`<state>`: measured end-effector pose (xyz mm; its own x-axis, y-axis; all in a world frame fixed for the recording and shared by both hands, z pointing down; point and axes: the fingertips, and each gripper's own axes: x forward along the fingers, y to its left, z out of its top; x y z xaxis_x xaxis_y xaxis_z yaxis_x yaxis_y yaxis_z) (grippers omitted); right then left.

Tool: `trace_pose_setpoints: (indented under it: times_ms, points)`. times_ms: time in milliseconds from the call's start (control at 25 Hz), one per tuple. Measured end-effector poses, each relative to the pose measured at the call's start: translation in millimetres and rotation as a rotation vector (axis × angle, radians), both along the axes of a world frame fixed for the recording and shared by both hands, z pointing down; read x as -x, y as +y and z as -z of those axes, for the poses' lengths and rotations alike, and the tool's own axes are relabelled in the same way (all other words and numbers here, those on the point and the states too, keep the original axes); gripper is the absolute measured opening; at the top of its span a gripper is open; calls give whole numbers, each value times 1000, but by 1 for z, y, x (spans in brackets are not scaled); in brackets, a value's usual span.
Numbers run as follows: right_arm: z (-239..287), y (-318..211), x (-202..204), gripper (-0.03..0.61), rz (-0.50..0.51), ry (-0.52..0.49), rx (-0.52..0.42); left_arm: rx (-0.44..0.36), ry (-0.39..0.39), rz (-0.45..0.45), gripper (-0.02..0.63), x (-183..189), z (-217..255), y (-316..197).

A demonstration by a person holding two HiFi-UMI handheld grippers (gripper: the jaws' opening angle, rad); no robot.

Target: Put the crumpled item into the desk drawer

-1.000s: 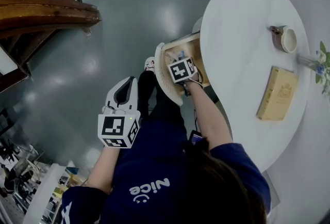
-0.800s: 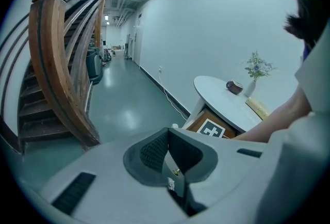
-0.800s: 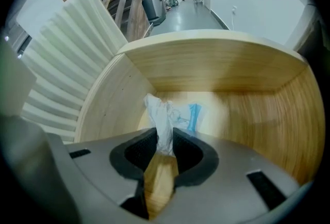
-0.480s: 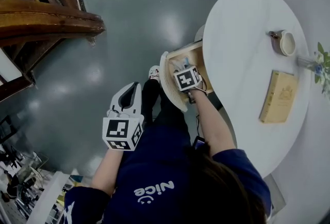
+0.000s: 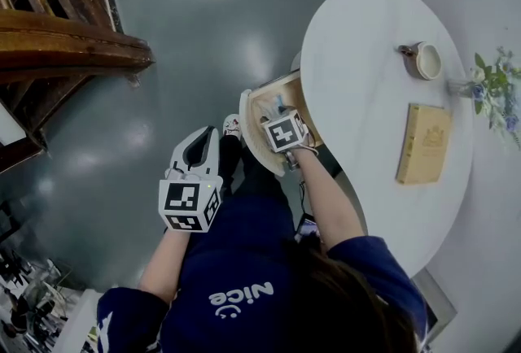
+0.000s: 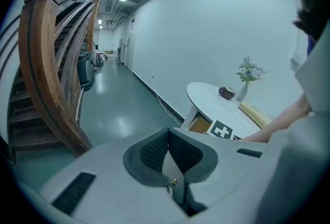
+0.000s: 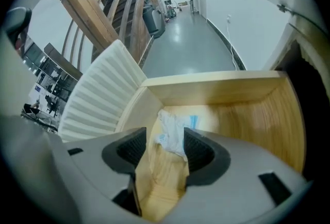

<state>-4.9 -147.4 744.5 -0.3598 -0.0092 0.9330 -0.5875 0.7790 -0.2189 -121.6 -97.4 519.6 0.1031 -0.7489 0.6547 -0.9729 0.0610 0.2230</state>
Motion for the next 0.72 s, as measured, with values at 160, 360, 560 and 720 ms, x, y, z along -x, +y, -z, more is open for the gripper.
trace_pose_setpoints:
  times_ms: [160, 360, 560, 720]
  points:
    - [17, 6, 0, 236, -21, -1, -5, -16, 1, -14, 4, 1, 5, -3]
    - [43, 4, 6, 236, -67, -40, -52, -36, 5, -33, 3, -2, 10, -6]
    - [71, 2, 5, 236, -108, -66, -96, -62, 3, -65, 4, -7, 15, -12]
    - [93, 3, 0, 236, -170, -91, -113, -79, 2, -106, 3, -13, 18, -17]
